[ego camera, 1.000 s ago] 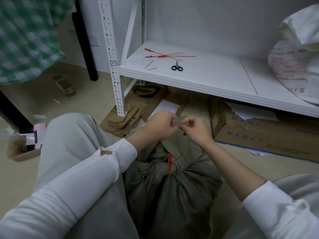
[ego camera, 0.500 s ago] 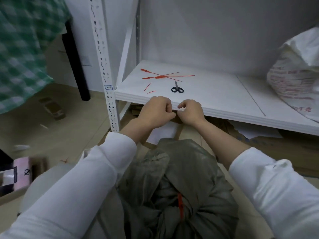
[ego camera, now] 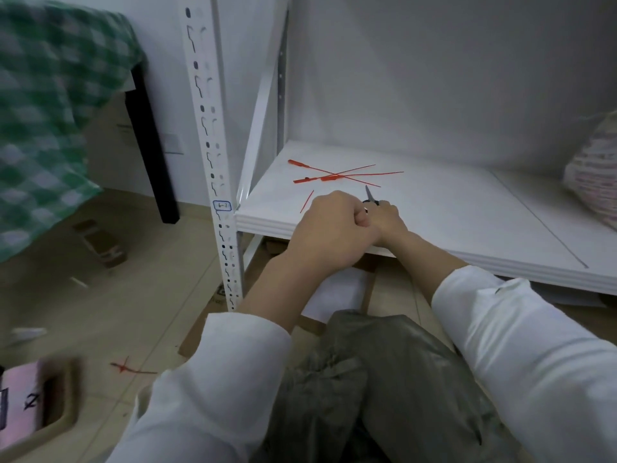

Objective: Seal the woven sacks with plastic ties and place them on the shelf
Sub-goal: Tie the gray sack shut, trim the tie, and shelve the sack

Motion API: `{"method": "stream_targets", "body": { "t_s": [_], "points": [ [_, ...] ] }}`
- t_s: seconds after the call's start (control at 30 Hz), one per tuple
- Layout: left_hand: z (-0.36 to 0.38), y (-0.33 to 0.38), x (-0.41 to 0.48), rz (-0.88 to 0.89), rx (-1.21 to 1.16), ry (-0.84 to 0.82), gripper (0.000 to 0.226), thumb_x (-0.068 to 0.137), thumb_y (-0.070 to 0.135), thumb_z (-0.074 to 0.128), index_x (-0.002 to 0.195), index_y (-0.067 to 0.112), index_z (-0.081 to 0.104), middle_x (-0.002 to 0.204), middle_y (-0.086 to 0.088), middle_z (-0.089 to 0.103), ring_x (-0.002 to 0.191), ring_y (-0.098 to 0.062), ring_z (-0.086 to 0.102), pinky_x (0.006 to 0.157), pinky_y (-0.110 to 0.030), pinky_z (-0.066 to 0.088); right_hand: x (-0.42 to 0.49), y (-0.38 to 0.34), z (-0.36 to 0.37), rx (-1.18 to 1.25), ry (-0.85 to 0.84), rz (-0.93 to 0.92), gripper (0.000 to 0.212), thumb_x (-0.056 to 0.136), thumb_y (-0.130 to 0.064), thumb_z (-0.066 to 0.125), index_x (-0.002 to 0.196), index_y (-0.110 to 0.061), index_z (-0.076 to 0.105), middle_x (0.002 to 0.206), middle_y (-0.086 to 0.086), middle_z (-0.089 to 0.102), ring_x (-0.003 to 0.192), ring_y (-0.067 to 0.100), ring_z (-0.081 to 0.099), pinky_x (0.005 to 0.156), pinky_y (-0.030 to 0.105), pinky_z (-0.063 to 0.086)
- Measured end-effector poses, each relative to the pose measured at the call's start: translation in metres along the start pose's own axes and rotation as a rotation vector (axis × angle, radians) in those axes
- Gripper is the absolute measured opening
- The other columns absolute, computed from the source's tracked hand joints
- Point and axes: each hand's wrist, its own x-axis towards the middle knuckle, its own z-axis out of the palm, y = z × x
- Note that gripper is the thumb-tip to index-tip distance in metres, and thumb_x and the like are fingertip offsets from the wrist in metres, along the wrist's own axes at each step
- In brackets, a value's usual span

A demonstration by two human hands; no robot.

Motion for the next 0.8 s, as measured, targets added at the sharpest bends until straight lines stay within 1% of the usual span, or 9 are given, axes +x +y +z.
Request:
{"method": "stream_targets", "body": {
  "t_s": [0.07, 0.13, 0.23, 0.3, 0.4, 0.47, 0.53, 0.63, 0.8],
  "points": [
    [-0.001, -0.004, 0.001, -0.011, -0.009, -0.001, 0.018, 0.085, 0.02, 0.066, 0.08, 0.003, 0.068, 0.086, -0.016, 0.068, 0.082, -0.027, 0.064, 0.063, -0.03, 0.05, 0.005, 0.0, 0.001, -0.004, -0.034, 0.038, 0.055, 0.094, -0.037, 0.048, 0.144, -0.018, 0.035, 0.142, 0.017, 0.037, 0.135, 0.035, 0.028, 0.102, 0.045, 0.037],
    [-0.001, -0.006, 0.0, -0.022, -0.014, -0.007, 0.019, 0.086, 0.021, 0.065, 0.081, 0.003, 0.068, 0.087, -0.016, 0.068, 0.082, -0.027, 0.064, 0.064, -0.03, 0.051, 0.011, 0.002, 0.004, -0.013, -0.079, 0.071, 0.06, 0.094, -0.039, 0.049, 0.148, -0.021, 0.029, 0.146, 0.017, 0.033, 0.137, 0.035, 0.025, 0.104, 0.045, 0.035],
    [-0.001, -0.007, 0.0, -0.041, -0.002, -0.015, 0.017, 0.086, 0.022, 0.065, 0.08, 0.006, 0.068, 0.086, -0.013, 0.069, 0.081, -0.024, 0.064, 0.067, -0.031, 0.053, 0.014, 0.004, 0.007, -0.04, -0.088, 0.083, 0.059, 0.092, -0.038, 0.049, 0.145, -0.018, 0.034, 0.144, 0.015, 0.035, 0.133, 0.033, 0.029, 0.101, 0.045, 0.038],
    [-0.002, -0.008, 0.0, -0.049, 0.008, -0.012, 0.016, 0.087, 0.022, 0.065, 0.078, 0.009, 0.067, 0.086, -0.012, 0.069, 0.08, -0.022, 0.064, 0.063, -0.027, 0.05, 0.012, 0.007, 0.008, -0.049, -0.015, 0.089, 0.056, 0.092, -0.037, 0.049, 0.141, -0.012, 0.039, 0.136, 0.016, 0.041, 0.128, 0.032, 0.034, 0.097, 0.043, 0.042],
    [-0.002, -0.007, -0.003, -0.054, 0.008, -0.011, 0.017, 0.088, 0.021, 0.065, 0.074, 0.012, 0.064, 0.085, -0.011, 0.068, 0.077, -0.018, 0.062, 0.058, -0.019, 0.043, 0.006, 0.013, 0.01, -0.055, 0.175, 0.093, 0.044, 0.093, -0.035, 0.046, 0.127, -0.008, 0.051, 0.122, 0.016, 0.055, 0.119, 0.032, 0.044, 0.089, 0.041, 0.044],
    [-0.001, -0.006, -0.004, -0.043, 0.003, -0.011, 0.017, 0.088, 0.021, 0.065, 0.075, 0.01, 0.066, 0.083, -0.01, 0.068, 0.078, -0.019, 0.062, 0.061, -0.023, 0.046, 0.002, 0.014, 0.009, -0.031, 0.254, 0.156, 0.041, 0.092, -0.034, 0.049, 0.123, -0.007, 0.05, 0.118, 0.014, 0.06, 0.117, 0.032, 0.047, 0.085, 0.039, 0.044],
    [0.001, -0.003, -0.006, -0.02, 0.012, -0.019, 0.016, 0.087, 0.021, 0.065, 0.077, 0.009, 0.068, 0.082, -0.009, 0.068, 0.08, -0.02, 0.063, 0.066, -0.029, 0.051, -0.001, 0.015, 0.004, 0.029, 0.27, 0.263, 0.038, 0.088, -0.032, 0.055, 0.117, -0.007, 0.053, 0.115, 0.012, 0.061, 0.113, 0.031, 0.052, 0.082, 0.036, 0.045],
    [0.004, -0.001, -0.009, 0.011, 0.019, -0.039, 0.014, 0.087, 0.019, 0.064, 0.077, 0.01, 0.067, 0.083, -0.009, 0.069, 0.08, -0.021, 0.063, 0.07, -0.031, 0.052, -0.004, 0.018, -0.001, 0.08, 0.237, 0.332, 0.029, 0.081, -0.03, 0.061, 0.103, -0.01, 0.063, 0.108, 0.01, 0.064, 0.101, 0.031, 0.059, 0.075, 0.031, 0.047],
    [0.007, -0.005, -0.011, 0.029, 0.041, -0.063, 0.014, 0.087, 0.019, 0.063, 0.076, 0.011, 0.067, 0.081, -0.009, 0.067, 0.079, -0.022, 0.063, 0.076, -0.036, 0.056, -0.012, 0.018, -0.012, 0.165, 0.205, 0.409, 0.035, 0.073, -0.029, 0.077, 0.097, -0.011, 0.059, 0.106, 0.008, 0.062, 0.099, 0.029, 0.063, 0.068, 0.029, 0.043]
  ]
}}
